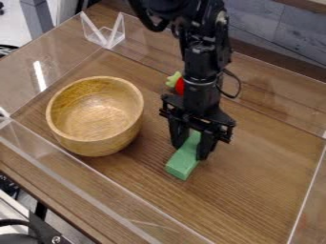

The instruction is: Put the green stick in the brown bowl

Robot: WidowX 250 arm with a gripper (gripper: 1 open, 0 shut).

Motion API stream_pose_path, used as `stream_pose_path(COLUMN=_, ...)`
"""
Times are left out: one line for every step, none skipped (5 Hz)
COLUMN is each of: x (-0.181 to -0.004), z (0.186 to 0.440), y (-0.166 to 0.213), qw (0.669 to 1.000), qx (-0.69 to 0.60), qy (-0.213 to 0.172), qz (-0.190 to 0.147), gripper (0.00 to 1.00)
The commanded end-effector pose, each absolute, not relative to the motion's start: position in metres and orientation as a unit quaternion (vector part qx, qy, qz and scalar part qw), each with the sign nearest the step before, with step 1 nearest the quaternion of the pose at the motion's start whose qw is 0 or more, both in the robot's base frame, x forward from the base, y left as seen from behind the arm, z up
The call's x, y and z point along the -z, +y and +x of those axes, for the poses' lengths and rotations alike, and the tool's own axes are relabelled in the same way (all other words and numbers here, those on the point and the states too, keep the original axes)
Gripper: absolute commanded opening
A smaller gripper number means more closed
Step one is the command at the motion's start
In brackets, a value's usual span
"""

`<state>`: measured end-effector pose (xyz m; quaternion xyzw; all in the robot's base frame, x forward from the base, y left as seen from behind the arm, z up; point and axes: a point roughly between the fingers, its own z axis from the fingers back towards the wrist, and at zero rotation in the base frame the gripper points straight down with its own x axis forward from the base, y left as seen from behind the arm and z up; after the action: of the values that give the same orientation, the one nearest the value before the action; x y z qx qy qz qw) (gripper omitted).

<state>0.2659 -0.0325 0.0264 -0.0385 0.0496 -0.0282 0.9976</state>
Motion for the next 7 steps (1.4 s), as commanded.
stream_pose_path(x=-0.0294, z=0.2691, y=-0.0298, qw=0.998, qx=0.033, qy=0.034, qz=-0.044, gripper=0.00)
stream_pose_path(x=-0.0280, z=0.2699, y=-0.0289, qw=0.998, qx=0.034, qy=0.029, qz=-0.048, gripper=0.00)
stream_pose_path(x=-0.0266, z=0.2710, y=-0.0281, qw=0.998, qx=0.035, qy=0.025, qz=-0.050, gripper=0.00)
stream_pose_path(x=-0.0252, z=0.2721, y=-0.0273, qw=0.998, qx=0.035, qy=0.021, qz=-0.052, gripper=0.00)
stream_pose_path(x=-0.0237, z=0.2733, y=-0.0268, qw=0.998, qx=0.035, qy=0.018, qz=-0.054, gripper=0.00)
stream_pose_path(x=-0.0224, z=0.2741, y=-0.0263, qw=0.998, qx=0.035, qy=0.015, qz=-0.055, gripper=0.00)
stream_pose_path(x=-0.0210, z=0.2749, y=-0.0261, qw=0.998, qx=0.035, qy=0.012, qz=-0.056, gripper=0.00)
